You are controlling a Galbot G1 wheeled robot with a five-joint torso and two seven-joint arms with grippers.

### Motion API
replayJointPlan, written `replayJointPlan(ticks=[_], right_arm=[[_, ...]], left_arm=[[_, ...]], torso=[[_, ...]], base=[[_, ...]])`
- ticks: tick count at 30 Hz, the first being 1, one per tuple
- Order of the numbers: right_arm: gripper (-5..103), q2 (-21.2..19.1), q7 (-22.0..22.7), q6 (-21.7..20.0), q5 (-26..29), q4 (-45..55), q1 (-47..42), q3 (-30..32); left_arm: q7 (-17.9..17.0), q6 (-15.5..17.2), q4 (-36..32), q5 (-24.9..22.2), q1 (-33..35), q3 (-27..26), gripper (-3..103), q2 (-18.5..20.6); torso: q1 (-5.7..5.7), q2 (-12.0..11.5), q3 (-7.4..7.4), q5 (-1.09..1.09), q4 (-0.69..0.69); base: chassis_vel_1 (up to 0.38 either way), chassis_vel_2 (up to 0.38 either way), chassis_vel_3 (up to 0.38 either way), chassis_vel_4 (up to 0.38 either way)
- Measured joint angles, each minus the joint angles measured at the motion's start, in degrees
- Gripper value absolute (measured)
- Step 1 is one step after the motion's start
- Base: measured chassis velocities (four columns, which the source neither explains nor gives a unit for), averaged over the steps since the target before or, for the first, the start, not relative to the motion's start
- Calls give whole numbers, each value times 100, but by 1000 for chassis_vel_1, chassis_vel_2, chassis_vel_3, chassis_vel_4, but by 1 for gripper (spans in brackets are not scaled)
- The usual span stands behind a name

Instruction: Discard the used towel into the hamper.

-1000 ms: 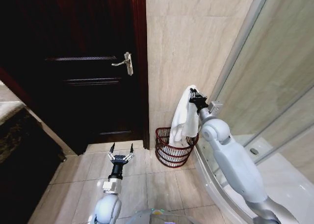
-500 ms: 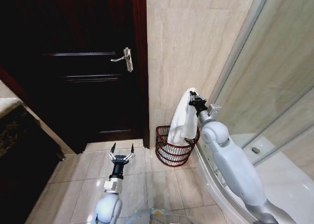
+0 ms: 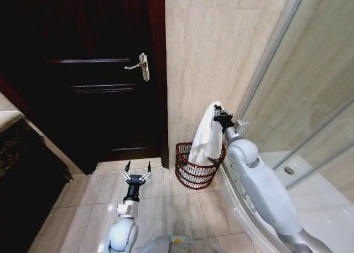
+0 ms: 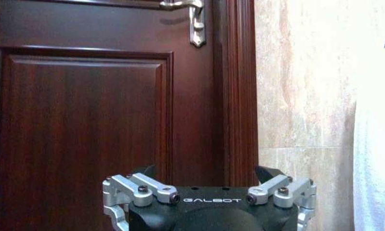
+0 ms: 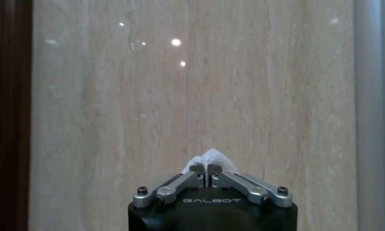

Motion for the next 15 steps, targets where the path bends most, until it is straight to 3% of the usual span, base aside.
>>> replayJointPlan(ticks=[7,15], right_arm=[[2,-12,3,71,-99,184,-218,116],[2,56,-2,73,-280,748,-927,487]], left_arm=[[0,2,1,8,-17,11,100,-16],[-3,-37,34,-13,16,-17,100,-14]], torso=[[8,8,7,0,2],[7,19,9,2,0]], base=[[-134,137,131,-140],[-25,35,33,-28]])
